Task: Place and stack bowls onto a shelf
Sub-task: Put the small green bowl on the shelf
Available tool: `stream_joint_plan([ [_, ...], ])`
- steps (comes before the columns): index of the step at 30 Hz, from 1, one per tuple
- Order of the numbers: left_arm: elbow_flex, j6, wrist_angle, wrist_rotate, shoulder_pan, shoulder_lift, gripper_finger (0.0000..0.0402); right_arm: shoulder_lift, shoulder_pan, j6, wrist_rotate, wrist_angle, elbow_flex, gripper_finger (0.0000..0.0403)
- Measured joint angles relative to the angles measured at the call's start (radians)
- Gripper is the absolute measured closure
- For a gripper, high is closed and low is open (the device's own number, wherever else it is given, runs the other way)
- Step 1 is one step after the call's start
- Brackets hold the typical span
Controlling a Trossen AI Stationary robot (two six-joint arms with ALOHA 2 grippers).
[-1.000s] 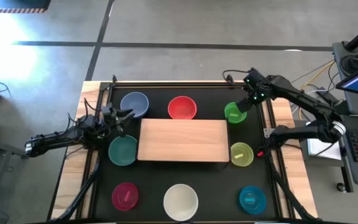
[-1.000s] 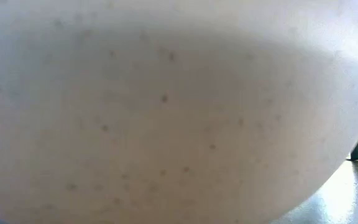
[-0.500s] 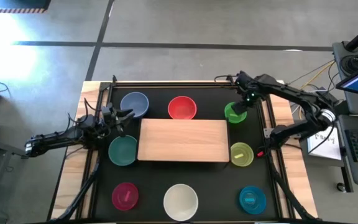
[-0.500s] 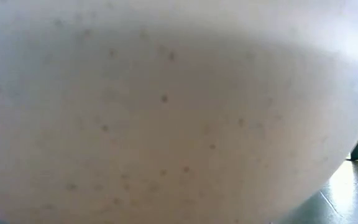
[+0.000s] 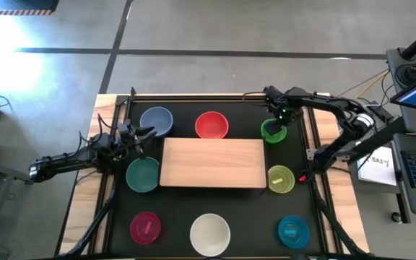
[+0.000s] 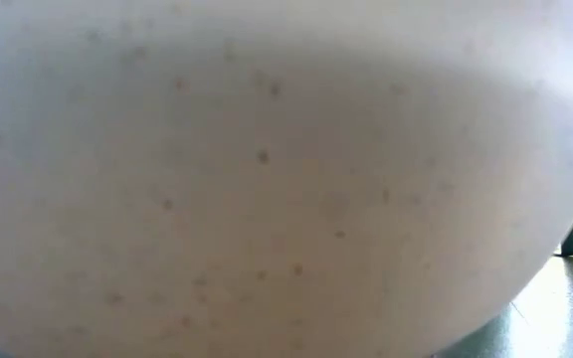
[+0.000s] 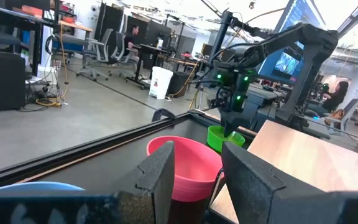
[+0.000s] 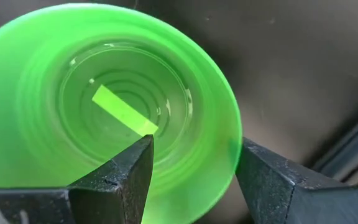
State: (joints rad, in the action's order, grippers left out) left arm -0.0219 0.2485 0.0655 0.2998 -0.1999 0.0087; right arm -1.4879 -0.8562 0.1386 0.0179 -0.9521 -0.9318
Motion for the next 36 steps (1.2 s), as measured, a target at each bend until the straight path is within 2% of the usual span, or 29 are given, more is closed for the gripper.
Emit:
stream_joint_plan([
  [10, 0.0, 0.0, 0.0, 0.0, 0.0, 0.0, 0.0285, -0.053, 0.0, -0.027, 0.0, 0.027, 0.0, 0.0212],
  [14, 0.0, 0.0, 0.0, 0.0, 0.0, 0.0, 0.0285, -0.051, 0.0, -0.029, 0.0, 0.042, 0.0, 0.0255],
  [21, 0.0, 0.0, 0.0, 0.0, 0.0, 0.0, 0.0285, -0.041, 0.0, -0.035, 0.008, 0.07, 0.001, 0.0366],
  [23, 0.0, 0.0, 0.0, 0.0, 0.0, 0.0, 0.0285, -0.038, 0.0, -0.035, 0.005, 0.075, 0.001, 0.0386],
  [29, 0.0, 0.0, 0.0, 0.0, 0.0, 0.0, 0.0285, -0.023, 0.0, -0.015, 0.008, 0.074, -0.03, 0.0394],
  [36, 0.0, 0.0, 0.0, 0.0, 0.0, 0.0, 0.0285, 0.015, 0.0, 0.018, 0.053, 0.086, -0.179, 0.0395],
])
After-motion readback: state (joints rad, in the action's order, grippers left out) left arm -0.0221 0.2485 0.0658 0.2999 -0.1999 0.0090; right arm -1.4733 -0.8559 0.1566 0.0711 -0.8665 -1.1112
